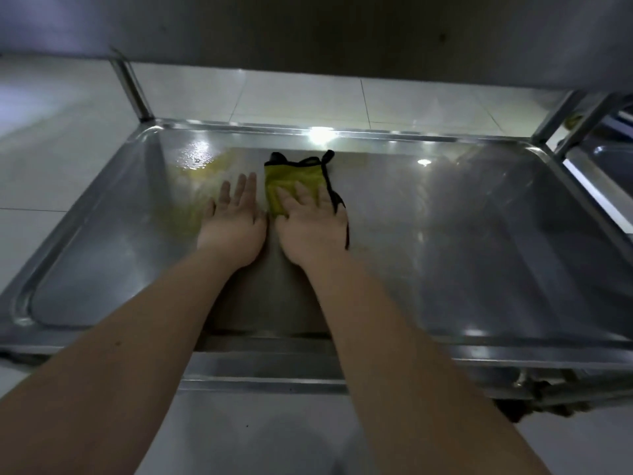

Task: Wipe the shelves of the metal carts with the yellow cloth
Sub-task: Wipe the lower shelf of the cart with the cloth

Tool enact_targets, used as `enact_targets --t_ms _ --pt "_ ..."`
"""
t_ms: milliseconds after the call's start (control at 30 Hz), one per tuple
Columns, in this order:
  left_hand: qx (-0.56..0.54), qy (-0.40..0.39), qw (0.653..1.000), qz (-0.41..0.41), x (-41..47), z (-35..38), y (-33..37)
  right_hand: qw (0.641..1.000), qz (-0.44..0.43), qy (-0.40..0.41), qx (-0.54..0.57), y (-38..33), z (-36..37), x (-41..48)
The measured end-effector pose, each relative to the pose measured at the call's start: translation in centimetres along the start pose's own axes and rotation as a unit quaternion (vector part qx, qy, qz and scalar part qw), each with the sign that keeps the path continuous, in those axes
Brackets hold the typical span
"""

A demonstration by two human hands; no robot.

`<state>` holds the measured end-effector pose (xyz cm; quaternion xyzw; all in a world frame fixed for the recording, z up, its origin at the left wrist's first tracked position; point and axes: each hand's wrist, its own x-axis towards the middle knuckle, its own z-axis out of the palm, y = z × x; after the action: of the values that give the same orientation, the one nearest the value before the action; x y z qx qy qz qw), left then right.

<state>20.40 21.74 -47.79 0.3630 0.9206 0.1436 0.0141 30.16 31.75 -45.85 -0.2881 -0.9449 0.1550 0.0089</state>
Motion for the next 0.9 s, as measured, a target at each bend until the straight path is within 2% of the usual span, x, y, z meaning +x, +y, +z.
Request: enact_targets --t_ms 100,167,300,433,533,667,767,833,900 --pt "0.036 -0.034 0.999 0.001 0.4 0.1 -0.2 1.0 0.006 0.019 -0.023 4.4 -1.3 0.8" --pt "0.053 -0.044 0.998 0.01 0.6 0.1 -0.1 0.996 0.062 0.041 -0.043 9.5 -3.2 1.3" --pt "0.067 -0.043 0.997 0.013 0.7 0.3 0.0 0.976 0.209 0.065 -0.015 18.8 -7.0 0.8" --pt "0.084 -0.038 0.996 0.016 0.6 0.5 0.4 0.965 0.252 0.072 -0.002 18.3 -6.6 1.8" --pt "0.106 -0.05 0.993 0.006 0.6 0.1 0.4 0.978 0.197 0.073 -0.015 13.1 -5.1 3.5" --pt "0.114 -0.065 0.991 0.005 0.8 -0.1 0.2 0.999 0.013 0.035 -0.03 4.4 -1.8 4.2" --pt "0.1 -0.073 0.992 0.008 1.0 -0.3 -0.3 0.995 -0.091 -0.001 -0.041 3.6 -1.3 4.8" --pt "0.094 -0.07 0.993 0.012 1.0 -0.3 -0.5 0.994 -0.094 -0.003 -0.058 6.7 -2.6 5.6" --pt "0.091 -0.058 0.994 0.01 1.0 -0.1 -0.4 0.999 -0.017 0.036 -0.034 11.0 -4.0 5.9"
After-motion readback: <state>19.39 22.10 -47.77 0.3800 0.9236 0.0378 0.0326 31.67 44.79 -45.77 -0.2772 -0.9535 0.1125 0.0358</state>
